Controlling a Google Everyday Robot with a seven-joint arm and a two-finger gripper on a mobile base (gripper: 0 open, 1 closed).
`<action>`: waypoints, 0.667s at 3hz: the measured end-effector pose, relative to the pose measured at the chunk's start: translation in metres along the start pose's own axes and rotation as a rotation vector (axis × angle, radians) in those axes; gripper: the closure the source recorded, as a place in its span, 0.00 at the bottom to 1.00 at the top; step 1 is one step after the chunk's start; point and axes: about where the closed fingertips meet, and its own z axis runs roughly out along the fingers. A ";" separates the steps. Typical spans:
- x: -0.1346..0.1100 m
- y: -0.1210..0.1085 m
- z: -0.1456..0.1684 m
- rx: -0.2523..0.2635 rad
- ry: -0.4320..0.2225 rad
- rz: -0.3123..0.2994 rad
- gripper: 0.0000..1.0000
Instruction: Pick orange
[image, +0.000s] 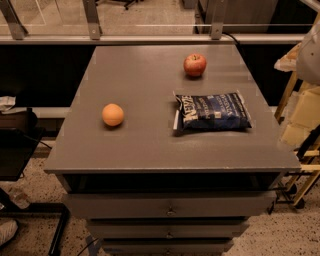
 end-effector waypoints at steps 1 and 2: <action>-0.002 -0.001 0.000 0.004 -0.006 -0.003 0.00; -0.039 -0.009 0.014 -0.011 -0.081 -0.060 0.00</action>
Offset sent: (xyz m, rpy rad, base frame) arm 0.0485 0.0815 -0.0122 0.1382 -0.0228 0.1833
